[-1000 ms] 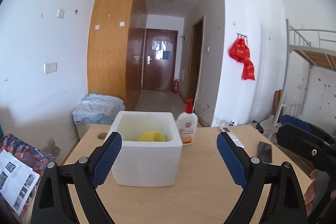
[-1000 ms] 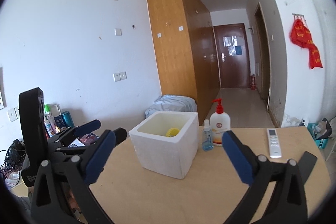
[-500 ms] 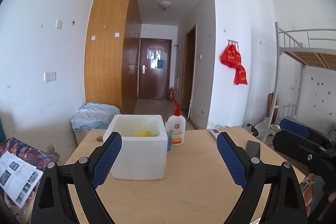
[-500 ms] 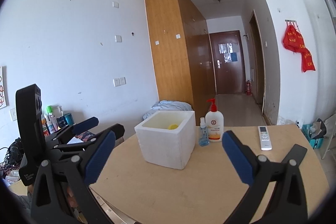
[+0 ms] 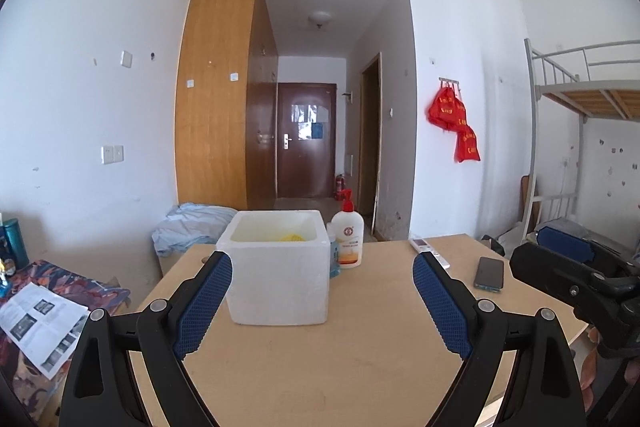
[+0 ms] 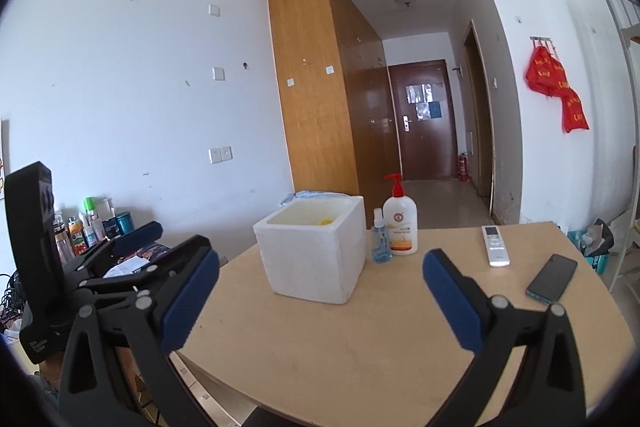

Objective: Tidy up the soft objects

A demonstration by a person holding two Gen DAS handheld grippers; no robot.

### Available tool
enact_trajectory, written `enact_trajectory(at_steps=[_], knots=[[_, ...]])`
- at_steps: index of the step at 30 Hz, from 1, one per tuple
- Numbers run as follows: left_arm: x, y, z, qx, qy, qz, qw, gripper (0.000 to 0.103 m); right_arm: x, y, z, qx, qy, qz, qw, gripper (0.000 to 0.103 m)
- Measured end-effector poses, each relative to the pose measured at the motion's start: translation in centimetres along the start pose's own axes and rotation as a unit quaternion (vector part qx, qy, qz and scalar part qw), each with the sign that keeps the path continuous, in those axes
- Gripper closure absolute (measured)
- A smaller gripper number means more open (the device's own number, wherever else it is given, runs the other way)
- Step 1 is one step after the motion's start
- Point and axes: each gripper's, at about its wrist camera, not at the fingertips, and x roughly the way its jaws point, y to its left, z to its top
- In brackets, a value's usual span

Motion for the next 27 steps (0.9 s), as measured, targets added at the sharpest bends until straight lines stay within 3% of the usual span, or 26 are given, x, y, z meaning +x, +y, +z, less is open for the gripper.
enact_trajectory(at_steps=[3, 13, 27], knots=[[-0.7, 0.1, -0.6, -0.004, -0.007, 0.006, 1.0000, 0.005, -0.3, 0.2, -0.8, -0.005, 0.004, -0.004, 1.000, 0.000], [-2.4, -0.2, -3.5, -0.002, -0.005, 0.004, 1.0000, 0.000, -0.7, 0.4, -3.6, -0.002, 0.025, -0.016, 1.000, 0.000], [-2.2, 0.8, -5.6, -0.034, -0.003, 0.020, 0.9992, 0.000, -1.0, 0.0, -5.3, 0.000, 0.016, -0.022, 1.000, 0.000]])
